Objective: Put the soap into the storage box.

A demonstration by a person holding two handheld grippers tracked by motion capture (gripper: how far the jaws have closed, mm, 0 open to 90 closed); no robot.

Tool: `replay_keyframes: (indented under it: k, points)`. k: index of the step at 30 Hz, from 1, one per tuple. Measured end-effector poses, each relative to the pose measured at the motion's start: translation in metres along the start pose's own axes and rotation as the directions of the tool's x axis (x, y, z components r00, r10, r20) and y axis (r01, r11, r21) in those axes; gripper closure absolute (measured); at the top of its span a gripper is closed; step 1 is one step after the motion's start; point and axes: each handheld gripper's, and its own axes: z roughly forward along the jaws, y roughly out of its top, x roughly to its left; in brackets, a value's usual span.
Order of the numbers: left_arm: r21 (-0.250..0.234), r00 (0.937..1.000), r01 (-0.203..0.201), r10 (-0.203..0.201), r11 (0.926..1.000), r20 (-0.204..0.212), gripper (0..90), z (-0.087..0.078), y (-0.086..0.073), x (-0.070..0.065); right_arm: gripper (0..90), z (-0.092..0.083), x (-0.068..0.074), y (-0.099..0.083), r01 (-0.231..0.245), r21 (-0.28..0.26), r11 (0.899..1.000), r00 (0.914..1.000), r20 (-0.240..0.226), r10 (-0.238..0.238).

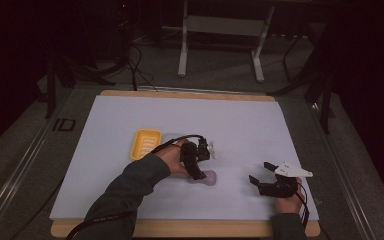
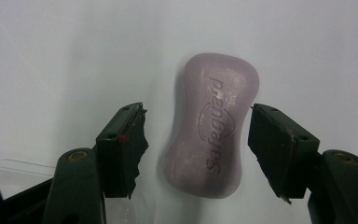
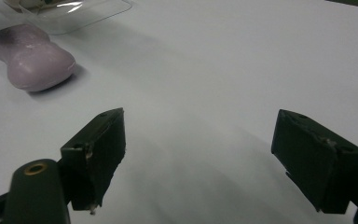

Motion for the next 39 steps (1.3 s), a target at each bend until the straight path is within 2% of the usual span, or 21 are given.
replay_keyframes:
  k: [9,14,17,24,27,33,39]
  points:
    - [0.019,0.9996,-0.016,0.016,0.9997,0.023,36.5,0.011,0.003,-0.003,17.4,0.0,0.0,0.0,-0.001,0.0,1.0,1.0,0.0,0.001]
    - [0.026,0.9998,-0.019,0.019,0.9995,0.007,29.7,0.016,0.005,-0.004,17.4,0.0,0.0,0.0,-0.002,-0.002,1.0,1.0,-0.001,0.002]
    - [0.021,0.9997,-0.017,0.017,0.9996,0.02,27.8,0.019,0.005,-0.003,17.4,0.0,0.0,0.0,-0.002,-0.001,1.0,1.0,-0.001,0.002]
    - [0.033,0.9988,-0.034,0.033,0.9989,0.038,27.9,0.024,0.005,-0.004,17.4,0.0,0.0,0.0,-0.001,-0.002,1.0,1.0,-0.001,0.001]
    - [0.034,0.9988,-0.023,0.021,0.9992,0.043,28.5,0.026,0.004,-0.003,17.4,0.0,0.0,0.0,-0.002,-0.001,1.0,1.0,-0.001,0.002]
    - [0.044,0.9987,-0.029,0.027,0.9986,0.044,28.6,0.031,0.003,-0.002,17.4,0.0,0.0,0.0,-0.001,-0.001,1.0,1.0,-0.001,0.001]
    - [0.065,0.9981,-0.02,0.016,0.9977,0.06,29.8,0.039,0.002,-0.004,17.4,0.0,0.0,0.0,-0.001,0.0,1.0,1.0,-0.001,0.001]
